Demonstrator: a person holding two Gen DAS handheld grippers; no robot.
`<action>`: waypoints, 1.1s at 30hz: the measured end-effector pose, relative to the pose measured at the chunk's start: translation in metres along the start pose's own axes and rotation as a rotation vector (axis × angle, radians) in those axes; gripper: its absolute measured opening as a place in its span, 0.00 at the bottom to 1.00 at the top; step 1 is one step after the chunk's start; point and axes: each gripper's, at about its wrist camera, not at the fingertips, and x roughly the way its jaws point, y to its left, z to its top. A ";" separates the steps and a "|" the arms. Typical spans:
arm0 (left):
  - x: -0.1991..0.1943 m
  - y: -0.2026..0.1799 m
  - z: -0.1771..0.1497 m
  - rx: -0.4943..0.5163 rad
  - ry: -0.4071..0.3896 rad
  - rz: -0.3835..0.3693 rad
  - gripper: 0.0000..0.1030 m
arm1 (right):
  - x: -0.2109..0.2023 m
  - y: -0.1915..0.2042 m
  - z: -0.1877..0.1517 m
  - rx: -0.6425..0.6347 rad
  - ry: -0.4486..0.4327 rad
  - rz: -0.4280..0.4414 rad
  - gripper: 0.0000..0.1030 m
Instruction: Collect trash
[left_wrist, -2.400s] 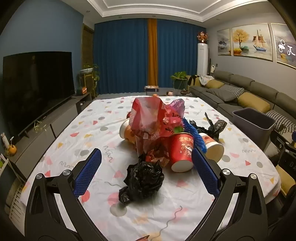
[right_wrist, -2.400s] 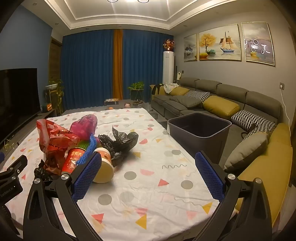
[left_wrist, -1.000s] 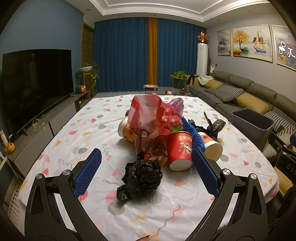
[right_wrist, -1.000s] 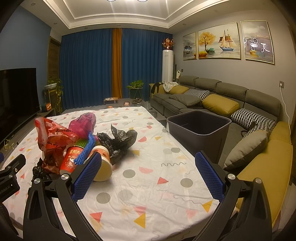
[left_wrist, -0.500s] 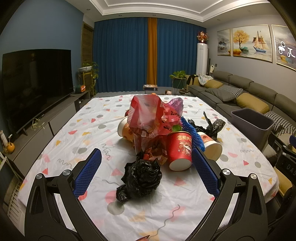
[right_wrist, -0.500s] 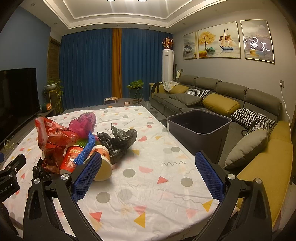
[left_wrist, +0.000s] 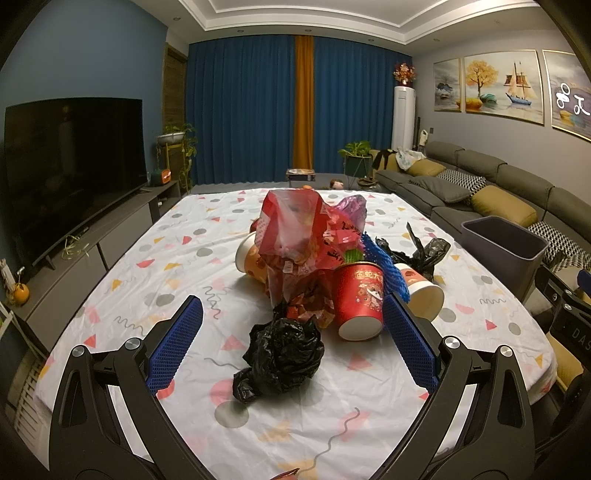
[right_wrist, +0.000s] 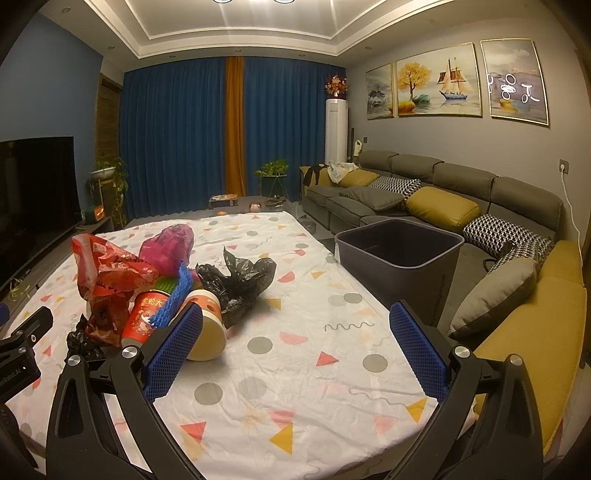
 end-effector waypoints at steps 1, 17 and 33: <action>0.001 -0.001 0.000 0.000 0.000 -0.001 0.93 | 0.000 0.000 0.001 0.000 0.001 0.001 0.95; 0.002 0.004 0.000 -0.014 -0.002 -0.003 0.93 | 0.002 0.002 0.005 -0.005 -0.002 0.015 0.95; 0.001 0.028 -0.008 -0.035 -0.040 -0.033 0.93 | 0.007 0.007 0.005 -0.001 -0.002 0.065 0.95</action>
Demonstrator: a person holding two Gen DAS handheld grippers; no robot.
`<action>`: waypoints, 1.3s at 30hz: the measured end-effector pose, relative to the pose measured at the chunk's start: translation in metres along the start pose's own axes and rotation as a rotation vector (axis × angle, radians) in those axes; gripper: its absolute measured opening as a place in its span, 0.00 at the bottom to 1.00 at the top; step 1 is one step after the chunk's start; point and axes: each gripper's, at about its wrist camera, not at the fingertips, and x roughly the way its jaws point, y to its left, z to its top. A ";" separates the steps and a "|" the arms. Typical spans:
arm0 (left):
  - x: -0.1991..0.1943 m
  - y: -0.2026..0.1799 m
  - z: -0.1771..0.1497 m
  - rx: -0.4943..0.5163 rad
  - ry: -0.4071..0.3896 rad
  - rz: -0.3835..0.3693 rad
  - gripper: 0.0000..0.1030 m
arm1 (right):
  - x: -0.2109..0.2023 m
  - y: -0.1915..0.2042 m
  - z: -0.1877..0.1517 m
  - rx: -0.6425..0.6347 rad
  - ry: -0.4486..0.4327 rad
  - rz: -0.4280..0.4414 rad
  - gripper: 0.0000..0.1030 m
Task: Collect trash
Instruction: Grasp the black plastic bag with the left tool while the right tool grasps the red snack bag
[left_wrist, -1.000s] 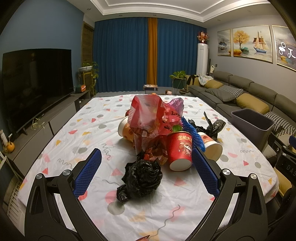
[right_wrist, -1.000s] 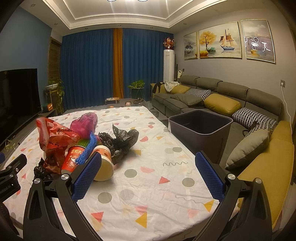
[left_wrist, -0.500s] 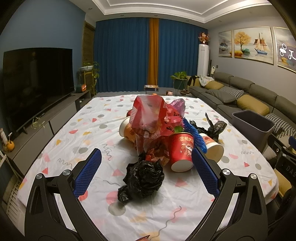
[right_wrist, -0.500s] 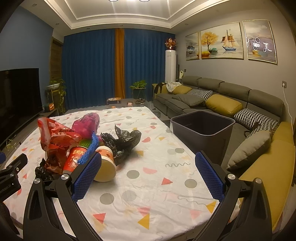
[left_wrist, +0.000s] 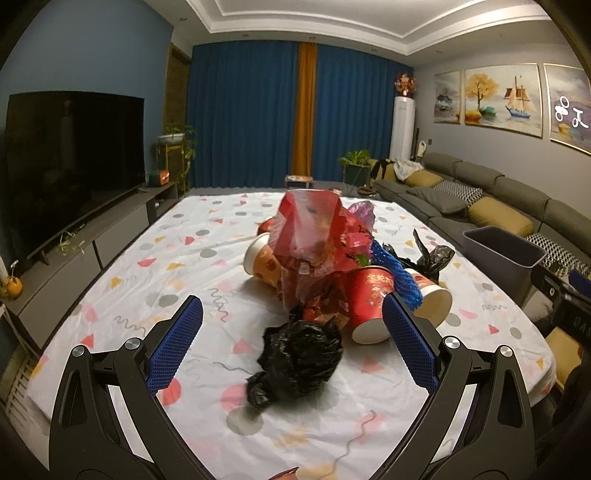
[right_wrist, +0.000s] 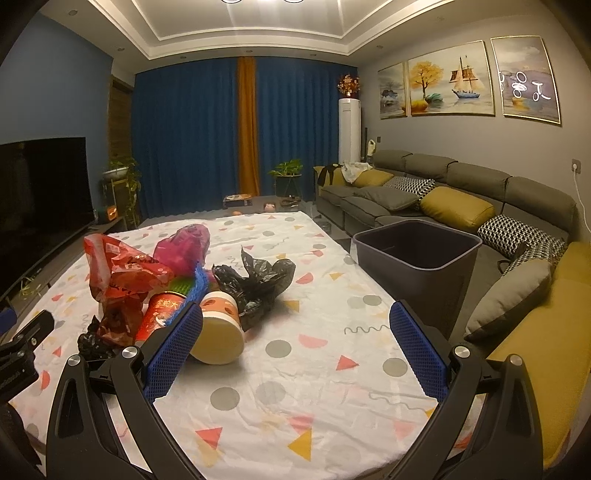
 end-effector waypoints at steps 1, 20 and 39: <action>-0.001 0.004 -0.003 0.002 -0.007 0.005 0.93 | 0.000 0.000 0.000 0.001 -0.001 0.004 0.95; 0.055 0.011 -0.035 -0.005 0.131 -0.071 0.82 | 0.026 0.043 -0.005 -0.051 0.021 0.137 0.92; 0.077 0.053 -0.039 -0.124 0.234 -0.130 0.25 | 0.068 0.129 0.000 -0.154 0.082 0.378 0.65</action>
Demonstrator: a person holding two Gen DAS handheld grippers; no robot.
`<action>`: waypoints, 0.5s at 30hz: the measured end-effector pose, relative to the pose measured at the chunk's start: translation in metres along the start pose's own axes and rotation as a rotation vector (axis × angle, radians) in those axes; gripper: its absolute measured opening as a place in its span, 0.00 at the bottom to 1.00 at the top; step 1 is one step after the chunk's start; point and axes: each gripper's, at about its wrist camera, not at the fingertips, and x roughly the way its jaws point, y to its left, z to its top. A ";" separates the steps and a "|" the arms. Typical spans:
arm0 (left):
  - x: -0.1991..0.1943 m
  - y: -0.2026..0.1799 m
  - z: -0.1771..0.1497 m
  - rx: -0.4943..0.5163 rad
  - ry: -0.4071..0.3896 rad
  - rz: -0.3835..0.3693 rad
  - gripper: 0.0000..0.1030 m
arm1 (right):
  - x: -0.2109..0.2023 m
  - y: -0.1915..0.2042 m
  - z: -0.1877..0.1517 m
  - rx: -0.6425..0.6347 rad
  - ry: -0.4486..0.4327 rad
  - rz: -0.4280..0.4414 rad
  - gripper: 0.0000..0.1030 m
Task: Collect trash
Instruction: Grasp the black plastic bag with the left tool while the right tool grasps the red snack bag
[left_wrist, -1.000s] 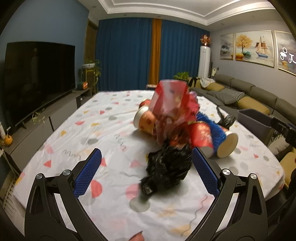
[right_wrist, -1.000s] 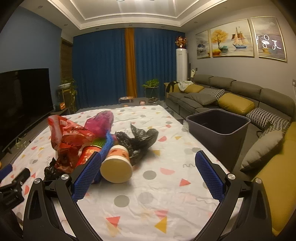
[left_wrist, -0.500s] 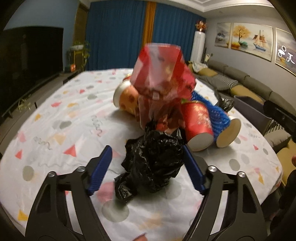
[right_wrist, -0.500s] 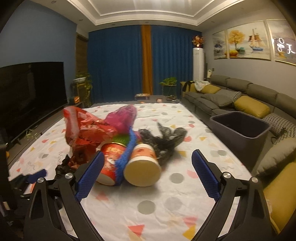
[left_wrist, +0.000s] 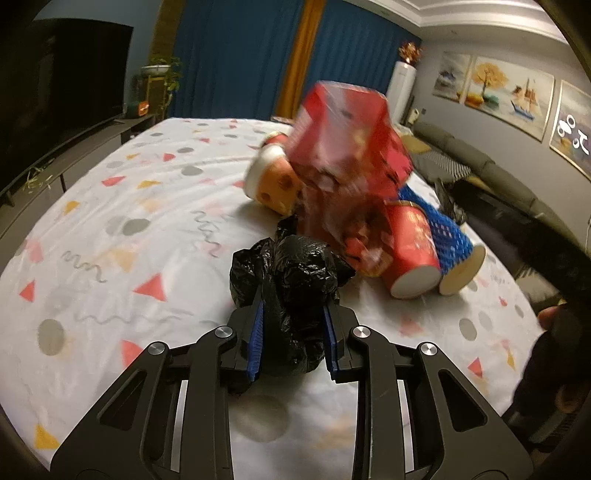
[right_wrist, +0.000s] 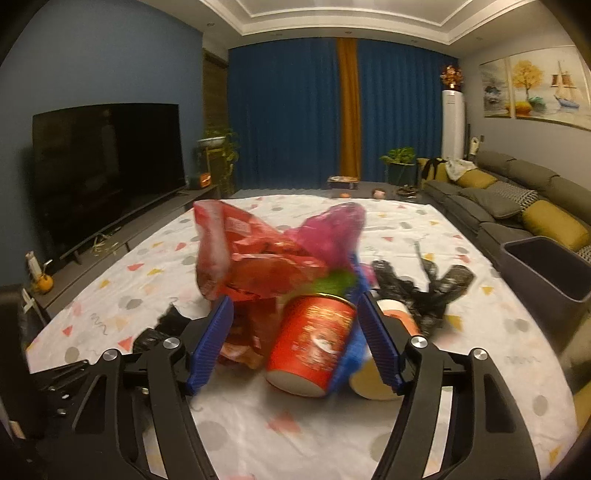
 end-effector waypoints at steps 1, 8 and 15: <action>-0.005 0.006 0.003 -0.015 -0.017 0.009 0.25 | 0.003 0.002 0.001 -0.001 0.004 0.006 0.63; -0.020 0.034 0.025 -0.053 -0.102 0.123 0.25 | 0.033 0.019 0.005 0.004 0.046 0.072 0.51; -0.018 0.049 0.035 -0.097 -0.109 0.121 0.25 | 0.056 0.034 0.006 -0.014 0.084 0.108 0.32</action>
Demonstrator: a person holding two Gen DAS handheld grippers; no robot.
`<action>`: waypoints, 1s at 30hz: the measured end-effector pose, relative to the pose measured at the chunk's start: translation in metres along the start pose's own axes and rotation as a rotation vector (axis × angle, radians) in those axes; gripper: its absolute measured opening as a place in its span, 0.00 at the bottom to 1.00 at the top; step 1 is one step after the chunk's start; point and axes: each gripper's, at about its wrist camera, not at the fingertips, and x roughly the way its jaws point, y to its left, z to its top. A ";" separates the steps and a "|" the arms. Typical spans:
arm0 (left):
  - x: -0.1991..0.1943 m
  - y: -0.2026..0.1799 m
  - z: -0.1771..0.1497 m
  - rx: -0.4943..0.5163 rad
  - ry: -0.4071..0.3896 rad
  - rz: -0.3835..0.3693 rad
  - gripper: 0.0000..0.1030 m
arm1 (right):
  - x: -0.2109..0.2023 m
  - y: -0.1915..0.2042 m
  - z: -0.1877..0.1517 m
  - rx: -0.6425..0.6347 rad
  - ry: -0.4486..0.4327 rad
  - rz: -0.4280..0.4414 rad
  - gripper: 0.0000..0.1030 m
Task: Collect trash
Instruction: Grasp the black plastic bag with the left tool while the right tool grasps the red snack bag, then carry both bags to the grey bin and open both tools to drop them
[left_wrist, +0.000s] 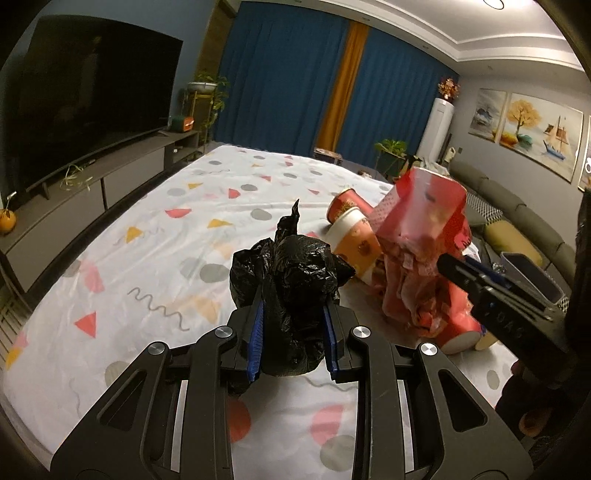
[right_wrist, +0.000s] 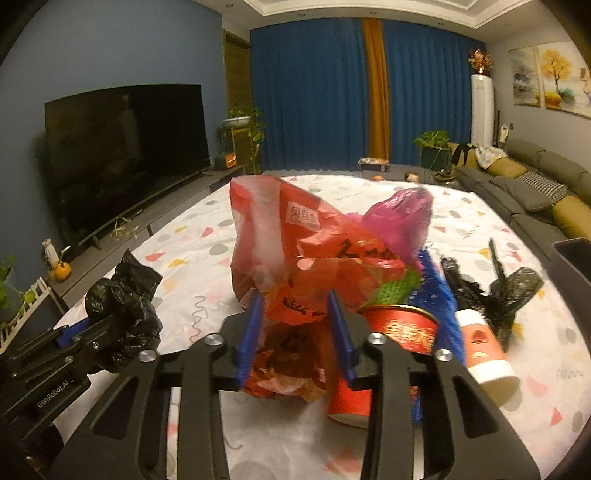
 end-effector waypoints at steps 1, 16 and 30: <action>0.001 0.001 0.002 -0.003 0.001 -0.004 0.25 | 0.003 0.000 0.000 0.003 0.006 0.009 0.28; 0.004 -0.005 0.009 0.008 -0.020 -0.022 0.25 | -0.020 0.004 0.011 -0.061 -0.078 0.038 0.01; -0.007 -0.028 0.014 0.043 -0.047 -0.041 0.25 | -0.085 -0.033 0.030 -0.012 -0.257 -0.011 0.01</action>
